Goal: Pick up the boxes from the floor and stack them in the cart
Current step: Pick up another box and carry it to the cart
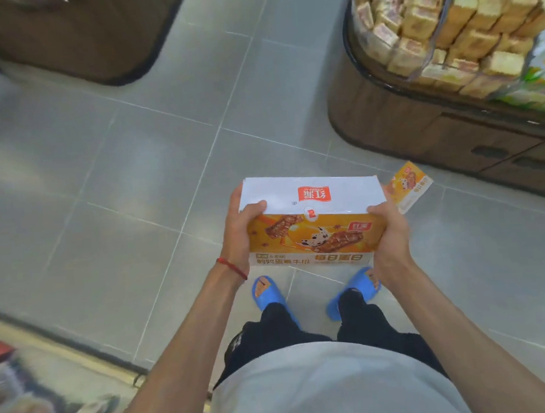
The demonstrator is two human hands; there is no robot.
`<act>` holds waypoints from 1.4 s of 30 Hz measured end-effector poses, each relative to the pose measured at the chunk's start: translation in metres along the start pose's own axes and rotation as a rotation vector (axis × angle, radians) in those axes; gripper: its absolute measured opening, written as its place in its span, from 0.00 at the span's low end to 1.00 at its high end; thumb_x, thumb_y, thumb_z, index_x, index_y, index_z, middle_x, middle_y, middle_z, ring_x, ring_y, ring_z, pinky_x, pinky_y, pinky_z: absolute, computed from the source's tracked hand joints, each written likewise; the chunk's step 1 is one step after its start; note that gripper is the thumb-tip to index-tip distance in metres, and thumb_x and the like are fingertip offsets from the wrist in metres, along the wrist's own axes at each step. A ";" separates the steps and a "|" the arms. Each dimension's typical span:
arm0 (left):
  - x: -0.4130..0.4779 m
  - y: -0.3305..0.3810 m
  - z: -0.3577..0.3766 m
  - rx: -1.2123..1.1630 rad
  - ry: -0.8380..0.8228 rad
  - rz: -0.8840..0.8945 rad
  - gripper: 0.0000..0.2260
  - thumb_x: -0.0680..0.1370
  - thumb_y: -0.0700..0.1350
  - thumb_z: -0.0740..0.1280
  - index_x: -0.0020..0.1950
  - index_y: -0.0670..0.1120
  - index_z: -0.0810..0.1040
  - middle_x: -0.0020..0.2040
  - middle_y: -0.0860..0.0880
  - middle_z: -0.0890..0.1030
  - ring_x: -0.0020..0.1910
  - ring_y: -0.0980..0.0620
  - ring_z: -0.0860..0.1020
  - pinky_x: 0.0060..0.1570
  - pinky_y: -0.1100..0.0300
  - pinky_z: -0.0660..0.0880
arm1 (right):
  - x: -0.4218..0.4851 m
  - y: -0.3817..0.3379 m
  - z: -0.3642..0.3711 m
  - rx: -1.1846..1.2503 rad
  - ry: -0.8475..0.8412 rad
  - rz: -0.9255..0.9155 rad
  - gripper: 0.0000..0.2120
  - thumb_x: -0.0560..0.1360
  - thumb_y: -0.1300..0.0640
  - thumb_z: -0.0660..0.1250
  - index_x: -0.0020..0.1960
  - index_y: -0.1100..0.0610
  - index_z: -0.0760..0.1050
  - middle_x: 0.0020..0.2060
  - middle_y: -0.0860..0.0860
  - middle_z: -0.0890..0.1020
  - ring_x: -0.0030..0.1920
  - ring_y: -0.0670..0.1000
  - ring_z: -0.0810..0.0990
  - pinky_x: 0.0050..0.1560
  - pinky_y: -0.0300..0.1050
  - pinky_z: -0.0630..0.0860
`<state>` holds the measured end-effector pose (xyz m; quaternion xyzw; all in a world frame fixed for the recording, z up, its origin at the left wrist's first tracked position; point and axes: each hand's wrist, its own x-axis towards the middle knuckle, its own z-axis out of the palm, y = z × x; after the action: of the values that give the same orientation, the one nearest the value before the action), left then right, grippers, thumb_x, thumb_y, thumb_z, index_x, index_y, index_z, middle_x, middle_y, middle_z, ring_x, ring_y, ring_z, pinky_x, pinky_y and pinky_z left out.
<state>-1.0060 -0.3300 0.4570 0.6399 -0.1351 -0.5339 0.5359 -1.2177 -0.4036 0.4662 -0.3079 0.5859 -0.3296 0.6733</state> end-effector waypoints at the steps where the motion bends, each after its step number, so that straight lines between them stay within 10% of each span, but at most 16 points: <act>1: -0.004 0.007 -0.020 -0.014 0.020 0.014 0.26 0.72 0.49 0.68 0.70 0.50 0.72 0.60 0.46 0.83 0.55 0.44 0.84 0.47 0.53 0.81 | -0.004 0.004 0.020 -0.023 -0.021 0.000 0.17 0.78 0.57 0.59 0.65 0.50 0.77 0.44 0.45 0.88 0.41 0.47 0.87 0.36 0.40 0.81; 10: -0.021 0.045 -0.166 -0.123 0.261 0.095 0.25 0.72 0.52 0.67 0.69 0.56 0.71 0.60 0.49 0.83 0.56 0.45 0.84 0.51 0.51 0.81 | -0.014 0.015 0.180 -0.248 -0.304 0.016 0.21 0.77 0.53 0.65 0.70 0.50 0.75 0.54 0.56 0.87 0.50 0.56 0.87 0.41 0.43 0.83; 28: 0.079 0.160 -0.345 -0.291 0.706 0.164 0.24 0.75 0.55 0.66 0.71 0.54 0.71 0.61 0.48 0.83 0.59 0.45 0.82 0.59 0.43 0.80 | 0.091 -0.024 0.497 -0.512 -0.808 0.000 0.22 0.81 0.52 0.66 0.75 0.44 0.70 0.57 0.47 0.86 0.56 0.50 0.86 0.47 0.43 0.83; 34: 0.117 0.194 -0.420 -0.366 0.816 0.199 0.23 0.75 0.52 0.68 0.69 0.55 0.73 0.62 0.48 0.83 0.59 0.44 0.83 0.60 0.41 0.79 | 0.110 -0.017 0.610 -0.547 -0.864 0.043 0.33 0.72 0.48 0.70 0.76 0.46 0.70 0.60 0.51 0.85 0.55 0.54 0.87 0.50 0.50 0.83; 42: 0.172 0.242 -0.573 -0.412 0.872 0.235 0.27 0.70 0.55 0.72 0.68 0.54 0.74 0.60 0.48 0.83 0.58 0.45 0.83 0.57 0.44 0.80 | 0.112 0.013 0.796 -0.617 -0.916 0.017 0.22 0.80 0.53 0.69 0.74 0.45 0.72 0.59 0.49 0.86 0.56 0.54 0.87 0.53 0.50 0.84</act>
<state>-0.3674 -0.2416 0.4825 0.6648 0.1389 -0.1680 0.7145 -0.4167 -0.4634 0.4883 -0.5979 0.3052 0.0303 0.7406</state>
